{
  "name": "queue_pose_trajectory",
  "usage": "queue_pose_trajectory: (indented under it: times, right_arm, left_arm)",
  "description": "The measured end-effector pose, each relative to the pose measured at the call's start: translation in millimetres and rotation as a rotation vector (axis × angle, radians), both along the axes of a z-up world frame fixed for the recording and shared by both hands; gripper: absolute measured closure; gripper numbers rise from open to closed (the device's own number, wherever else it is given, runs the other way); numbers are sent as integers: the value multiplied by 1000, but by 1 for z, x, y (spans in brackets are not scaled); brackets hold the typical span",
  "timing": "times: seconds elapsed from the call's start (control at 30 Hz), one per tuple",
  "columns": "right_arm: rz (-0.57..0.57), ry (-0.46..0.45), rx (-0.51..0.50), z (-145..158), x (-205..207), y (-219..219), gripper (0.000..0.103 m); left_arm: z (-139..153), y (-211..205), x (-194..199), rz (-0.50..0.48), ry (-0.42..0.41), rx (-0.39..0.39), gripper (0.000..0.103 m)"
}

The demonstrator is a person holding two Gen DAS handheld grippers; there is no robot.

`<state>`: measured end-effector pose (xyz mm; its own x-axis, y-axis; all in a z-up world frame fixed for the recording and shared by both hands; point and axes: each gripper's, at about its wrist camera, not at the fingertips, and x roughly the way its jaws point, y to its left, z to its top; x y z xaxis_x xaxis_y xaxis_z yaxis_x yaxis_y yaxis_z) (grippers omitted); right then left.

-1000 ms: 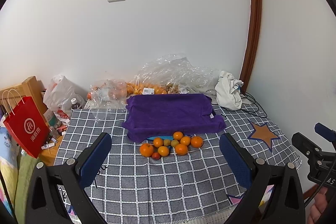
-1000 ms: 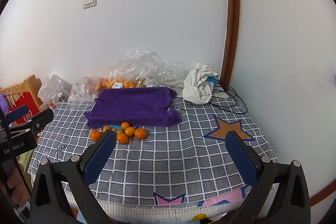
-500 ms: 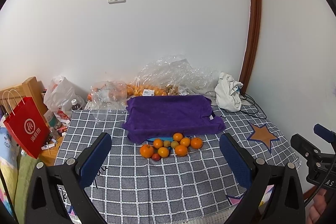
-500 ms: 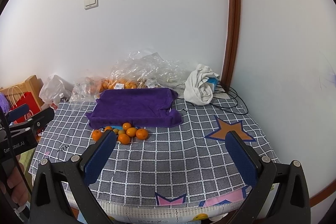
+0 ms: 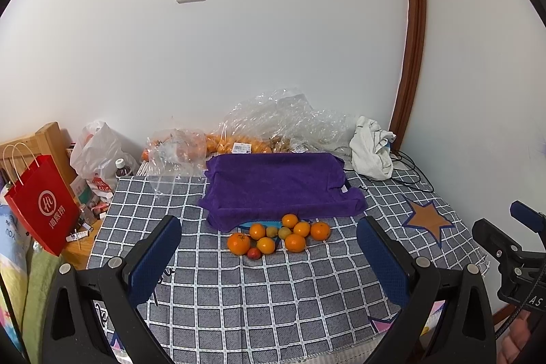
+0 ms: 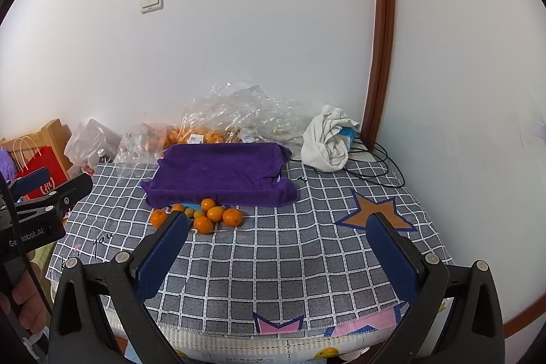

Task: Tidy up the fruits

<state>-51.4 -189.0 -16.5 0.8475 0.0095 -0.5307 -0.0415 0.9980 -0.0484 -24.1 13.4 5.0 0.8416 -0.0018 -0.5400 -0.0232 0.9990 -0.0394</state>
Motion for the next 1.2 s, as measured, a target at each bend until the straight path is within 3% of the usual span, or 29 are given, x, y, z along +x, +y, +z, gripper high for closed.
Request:
queue_pose_trajectory:
  times: [0.37, 0.73, 0.83, 0.93, 1.07, 1.1, 1.2]
  right_arm:
    - [15, 58, -4, -24, 23, 3, 1]
    - [51, 178, -14, -93, 83, 15, 1]
    - [67, 195, 11, -115, 102, 18, 3]
    - [96, 219, 19, -140, 125, 23, 11]
    - [109, 280, 9, -174, 161, 32, 31]
    - [121, 299, 26, -182, 171, 34, 38]
    - [147, 329, 89, -198, 197, 40, 45]
  left_arm:
    - [-27, 14, 18, 13, 47, -4, 0]
    - [-106, 63, 68, 93, 215, -35, 0]
    - [-129, 76, 81, 110, 254, -56, 5]
    - [-153, 90, 94, 118, 293, -71, 11]
    - [-175, 100, 105, 118, 338, -65, 23]
    - [-181, 104, 108, 115, 349, -72, 28]
    - [-191, 110, 113, 102, 366, -95, 37]
